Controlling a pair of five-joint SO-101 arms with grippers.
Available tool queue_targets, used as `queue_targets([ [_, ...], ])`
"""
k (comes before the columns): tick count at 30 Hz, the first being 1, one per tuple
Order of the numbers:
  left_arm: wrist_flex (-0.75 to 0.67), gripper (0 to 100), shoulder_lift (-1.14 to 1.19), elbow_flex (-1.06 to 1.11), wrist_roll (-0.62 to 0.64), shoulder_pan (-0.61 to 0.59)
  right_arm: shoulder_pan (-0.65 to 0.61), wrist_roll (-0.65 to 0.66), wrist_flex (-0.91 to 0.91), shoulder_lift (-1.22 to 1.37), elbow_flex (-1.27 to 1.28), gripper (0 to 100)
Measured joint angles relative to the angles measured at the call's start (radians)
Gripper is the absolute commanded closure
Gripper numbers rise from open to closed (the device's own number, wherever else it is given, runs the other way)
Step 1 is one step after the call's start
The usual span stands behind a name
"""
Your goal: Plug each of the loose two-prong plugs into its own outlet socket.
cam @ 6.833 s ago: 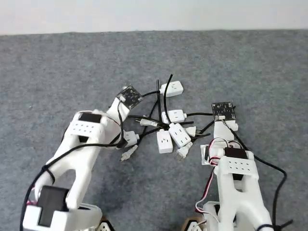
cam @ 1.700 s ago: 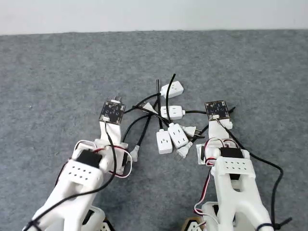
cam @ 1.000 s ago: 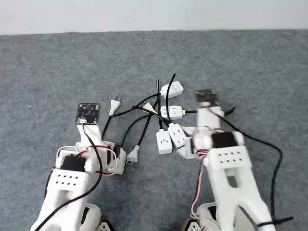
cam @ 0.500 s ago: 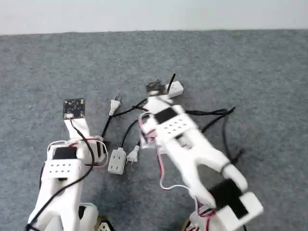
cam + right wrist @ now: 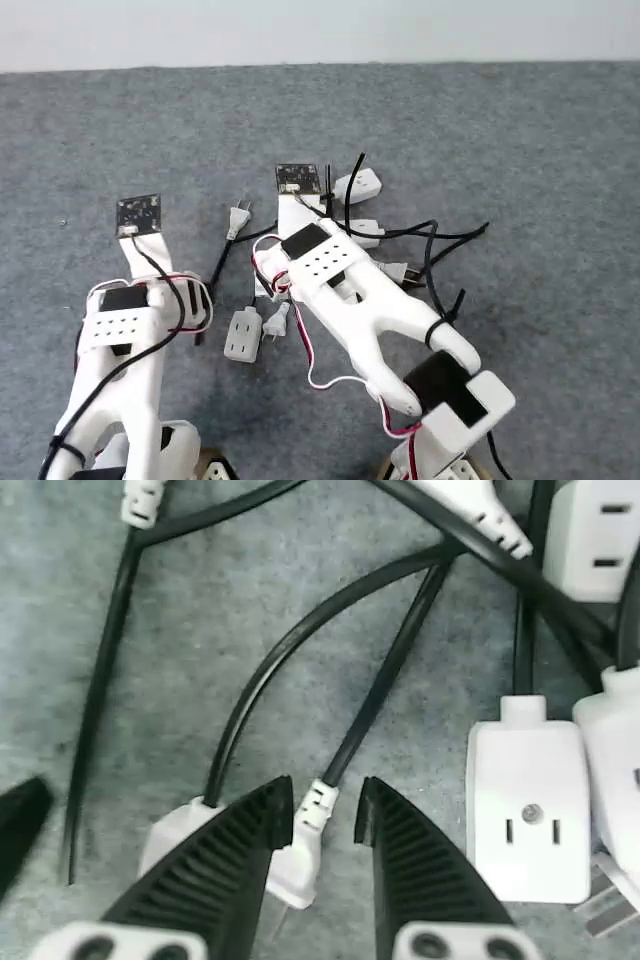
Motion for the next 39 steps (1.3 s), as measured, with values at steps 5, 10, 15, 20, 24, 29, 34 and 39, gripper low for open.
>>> queue_targets([
  [5,0.002,78,0.009,-0.023,0.000,-0.035,-0.002,-0.044,-0.051,0.081,0.000,87.2],
  [10,0.002,78,0.009,-0.028,0.000,-0.038,-0.002,-0.051,-0.058,0.100,-0.025,86.9],
  [15,0.002,78,0.009,-0.028,0.000,-0.038,-0.002,-0.051,-0.063,0.140,-0.034,86.8],
  [20,0.002,78,0.009,-0.028,0.000,-0.038,0.002,-0.051,0.015,0.235,-0.152,86.8],
  [24,0.002,78,0.009,-0.028,-0.002,-0.038,0.002,-0.051,0.092,0.298,-0.249,87.3],
  [29,0.002,78,0.009,-0.028,-0.002,-0.038,0.002,-0.051,0.129,0.316,-0.287,95.4],
  [34,0.002,78,0.009,-0.028,-0.002,-0.068,0.008,0.011,0.155,0.318,-0.285,99.3],
  [39,-0.020,78,0.009,-0.028,-0.002,-0.072,0.043,0.040,0.227,0.316,-0.295,99.1],
])
